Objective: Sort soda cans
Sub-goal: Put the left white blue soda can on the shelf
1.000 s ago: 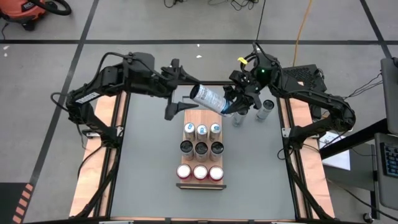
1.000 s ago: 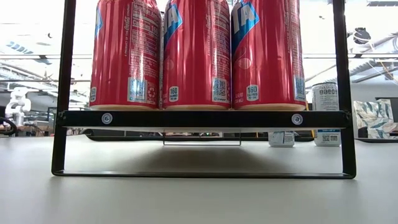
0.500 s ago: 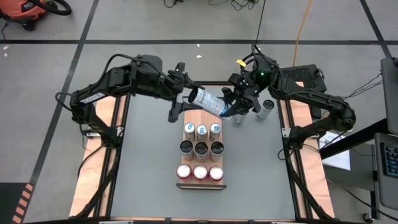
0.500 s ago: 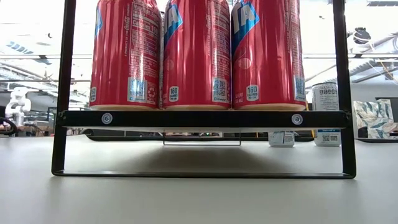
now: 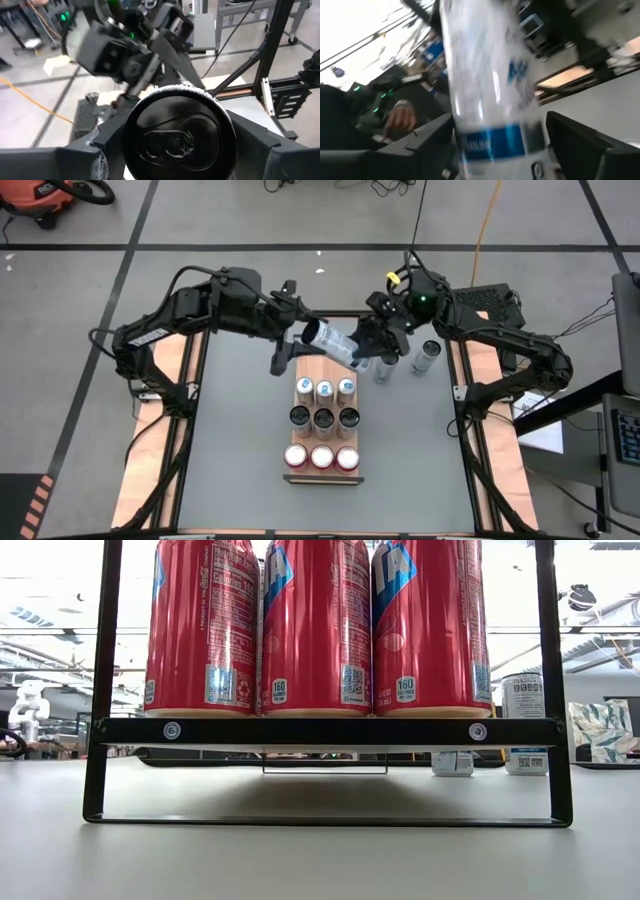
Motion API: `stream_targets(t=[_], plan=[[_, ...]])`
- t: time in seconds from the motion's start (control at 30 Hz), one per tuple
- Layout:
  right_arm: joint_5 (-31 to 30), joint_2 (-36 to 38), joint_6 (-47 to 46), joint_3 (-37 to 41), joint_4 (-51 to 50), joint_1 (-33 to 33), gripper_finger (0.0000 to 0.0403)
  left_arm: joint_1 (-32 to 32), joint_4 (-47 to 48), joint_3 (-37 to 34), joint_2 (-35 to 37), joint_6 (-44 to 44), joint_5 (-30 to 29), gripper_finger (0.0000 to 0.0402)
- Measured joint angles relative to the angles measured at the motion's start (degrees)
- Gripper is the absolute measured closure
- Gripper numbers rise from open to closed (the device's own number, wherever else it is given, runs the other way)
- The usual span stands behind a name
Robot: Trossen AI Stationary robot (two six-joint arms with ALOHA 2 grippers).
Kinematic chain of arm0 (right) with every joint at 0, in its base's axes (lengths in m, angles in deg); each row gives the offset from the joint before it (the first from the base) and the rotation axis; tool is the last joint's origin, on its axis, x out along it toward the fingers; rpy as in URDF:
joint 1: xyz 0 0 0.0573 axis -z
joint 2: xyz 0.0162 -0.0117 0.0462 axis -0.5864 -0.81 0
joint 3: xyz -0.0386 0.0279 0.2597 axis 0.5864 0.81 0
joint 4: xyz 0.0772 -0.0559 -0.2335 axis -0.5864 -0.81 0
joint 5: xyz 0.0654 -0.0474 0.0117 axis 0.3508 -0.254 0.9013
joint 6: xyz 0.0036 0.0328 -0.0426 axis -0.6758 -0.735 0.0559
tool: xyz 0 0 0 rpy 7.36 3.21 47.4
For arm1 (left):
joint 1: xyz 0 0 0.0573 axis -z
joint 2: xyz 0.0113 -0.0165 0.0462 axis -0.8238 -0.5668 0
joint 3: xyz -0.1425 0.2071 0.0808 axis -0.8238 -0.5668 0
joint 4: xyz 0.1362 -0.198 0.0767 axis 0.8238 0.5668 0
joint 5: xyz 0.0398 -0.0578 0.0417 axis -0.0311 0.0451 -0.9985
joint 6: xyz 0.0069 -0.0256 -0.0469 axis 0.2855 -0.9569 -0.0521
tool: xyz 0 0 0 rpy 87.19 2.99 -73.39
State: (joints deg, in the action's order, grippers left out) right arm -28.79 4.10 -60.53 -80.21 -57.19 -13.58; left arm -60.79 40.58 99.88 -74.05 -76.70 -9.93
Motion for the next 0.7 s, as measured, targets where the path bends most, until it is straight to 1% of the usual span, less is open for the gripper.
stream_targets(t=[0.13,0.3,0.43,0.57,0.63,0.7], plan=[[-4.9,0.7,1.1,0.0,0.1,0.0,0.0097,0.1,0.8,0.0,0.1,-4.1,0.1,0.0143],[-11.8,1.7,3.8,0.0,-0.1,-0.1,0.0094,0.1,3.4,0.0,0.5,-10.5,-2.3,0.0143],[-16.7,3.2,5.5,0.0,-0.3,-0.6,0.0094,0.1,4.8,0.0,0.5,-16.7,-7.0,0.0142],[-22.2,4.2,4.4,0.0,-1.6,-1.5,0.0094,0.0,5.8,0.0,0.5,-24.3,-11.1,0.0142],[-26.4,4.8,7.2,0.0,-3.6,-2.6,0.0094,0.0,6.6,0.0,0.5,-28.6,-12.7,0.0142],[-31.6,5.0,13.0,-1.5,-7.3,-4.1,0.0094,0.0,6.4,0.0,0.4,-33.1,-14.0,0.0142]])
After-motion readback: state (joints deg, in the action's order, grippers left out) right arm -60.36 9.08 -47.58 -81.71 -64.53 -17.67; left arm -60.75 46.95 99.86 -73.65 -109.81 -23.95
